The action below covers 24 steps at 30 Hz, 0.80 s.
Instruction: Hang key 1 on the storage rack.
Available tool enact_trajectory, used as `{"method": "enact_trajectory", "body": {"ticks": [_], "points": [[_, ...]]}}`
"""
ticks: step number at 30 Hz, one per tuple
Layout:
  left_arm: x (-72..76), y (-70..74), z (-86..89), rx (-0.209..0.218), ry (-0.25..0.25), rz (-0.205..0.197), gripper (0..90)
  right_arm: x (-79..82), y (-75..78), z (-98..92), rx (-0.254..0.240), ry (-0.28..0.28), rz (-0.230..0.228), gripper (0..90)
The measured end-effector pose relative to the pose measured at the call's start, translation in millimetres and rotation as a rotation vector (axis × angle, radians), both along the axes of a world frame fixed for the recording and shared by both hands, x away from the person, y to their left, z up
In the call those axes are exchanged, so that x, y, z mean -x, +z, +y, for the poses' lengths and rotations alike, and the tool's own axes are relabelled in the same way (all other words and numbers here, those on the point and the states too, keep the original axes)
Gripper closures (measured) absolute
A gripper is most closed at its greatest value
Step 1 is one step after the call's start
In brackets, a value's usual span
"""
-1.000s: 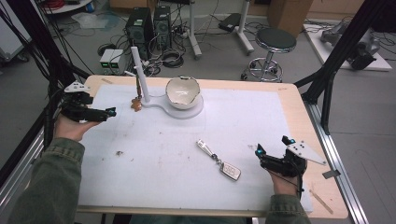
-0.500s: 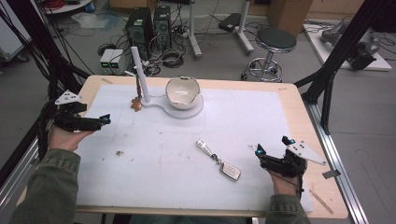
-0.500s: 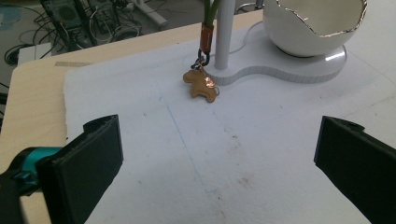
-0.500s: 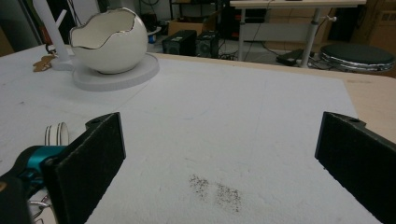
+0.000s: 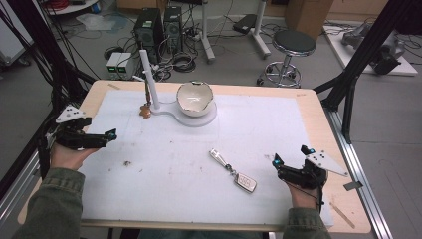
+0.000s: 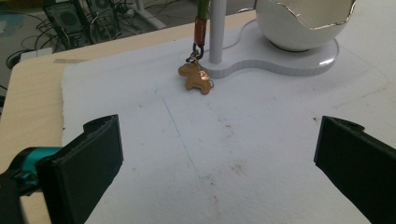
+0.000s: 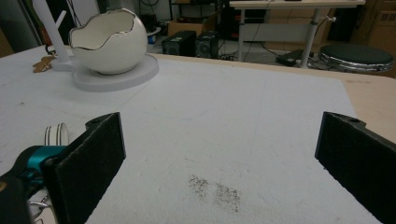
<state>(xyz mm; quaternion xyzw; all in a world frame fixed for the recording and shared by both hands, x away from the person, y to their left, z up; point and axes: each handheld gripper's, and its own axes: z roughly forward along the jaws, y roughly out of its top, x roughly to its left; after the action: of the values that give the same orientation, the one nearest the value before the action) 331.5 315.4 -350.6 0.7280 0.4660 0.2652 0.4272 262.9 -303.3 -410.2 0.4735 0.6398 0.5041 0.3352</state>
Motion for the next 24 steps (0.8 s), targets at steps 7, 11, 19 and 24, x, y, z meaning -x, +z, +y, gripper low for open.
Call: {"method": "enact_trajectory", "body": {"ticks": [7,11,19,24], "points": [[10.8,-8.3,3.0,0.018,0.009,-0.018,1.7,-0.1,-0.1,0.1,0.001,0.0,0.0,0.5],[16.5,-13.4,4.7,0.022,0.019,-0.029,1.6,0.0,0.0,0.1,0.001,0.0,0.0,0.5],[24.9,-18.6,6.8,0.023,0.024,-0.042,1.7,0.0,0.1,-0.2,0.002,-0.001,-0.002,0.5],[31.4,-24.8,7.8,0.034,0.027,-0.05,1.7,0.1,0.0,0.0,0.001,0.0,0.0,0.5]]}}
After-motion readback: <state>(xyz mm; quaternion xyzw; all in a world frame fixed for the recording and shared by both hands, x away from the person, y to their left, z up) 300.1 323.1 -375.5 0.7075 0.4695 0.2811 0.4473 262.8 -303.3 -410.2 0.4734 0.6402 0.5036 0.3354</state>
